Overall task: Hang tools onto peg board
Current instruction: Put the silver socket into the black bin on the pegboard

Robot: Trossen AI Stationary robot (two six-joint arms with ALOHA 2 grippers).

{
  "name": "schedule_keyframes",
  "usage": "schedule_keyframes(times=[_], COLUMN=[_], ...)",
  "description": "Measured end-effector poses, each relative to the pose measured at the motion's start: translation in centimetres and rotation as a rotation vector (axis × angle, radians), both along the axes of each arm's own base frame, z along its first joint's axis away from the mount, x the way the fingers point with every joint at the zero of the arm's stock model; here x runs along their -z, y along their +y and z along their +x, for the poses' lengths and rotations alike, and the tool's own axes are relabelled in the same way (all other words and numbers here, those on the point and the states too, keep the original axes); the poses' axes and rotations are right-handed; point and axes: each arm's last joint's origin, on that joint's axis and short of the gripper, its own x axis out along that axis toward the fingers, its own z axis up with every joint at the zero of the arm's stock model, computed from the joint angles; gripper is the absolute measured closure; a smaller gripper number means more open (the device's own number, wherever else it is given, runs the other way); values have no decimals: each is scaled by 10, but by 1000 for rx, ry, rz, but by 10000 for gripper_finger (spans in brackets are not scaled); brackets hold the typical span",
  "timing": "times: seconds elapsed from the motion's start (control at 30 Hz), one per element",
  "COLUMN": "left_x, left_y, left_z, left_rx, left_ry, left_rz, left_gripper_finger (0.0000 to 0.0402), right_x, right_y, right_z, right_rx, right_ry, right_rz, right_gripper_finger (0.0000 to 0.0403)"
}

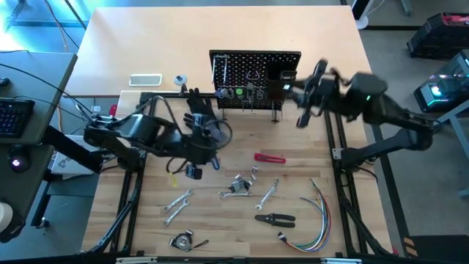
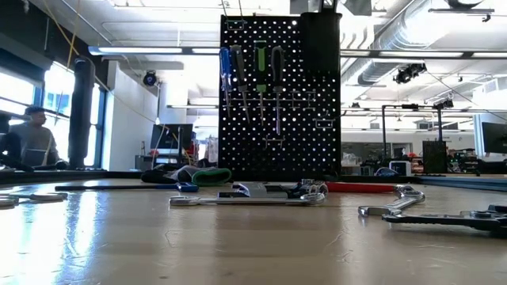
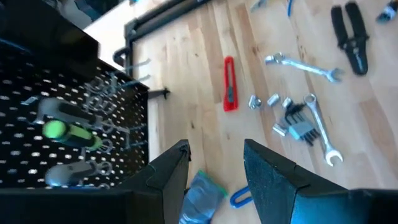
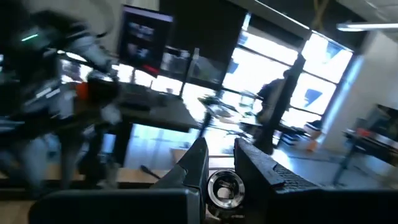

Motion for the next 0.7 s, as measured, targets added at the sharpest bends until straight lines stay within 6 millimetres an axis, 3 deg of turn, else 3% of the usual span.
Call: schedule_keyframes(times=[0.17,0.33,0.5,0.7], left_x=[37,77,111,139], left_y=[-7,-13,-17,-19], left_z=[18,32,41,45], left_rx=[37,74,105,107], left_ry=[40,63,56,34], left_rz=[-30,-70,-103,-136], left_gripper_finger=[254,254,254,254], right_x=[-30,-42,-35,-18], right_y=[-27,-59,-97,-135], right_z=[-6,-5,2,6], right_rx=[106,135,123,107], right_ry=[36,113,228,333], right_rz=[25,112,245,386], right_gripper_finger=[355,355,355,355])
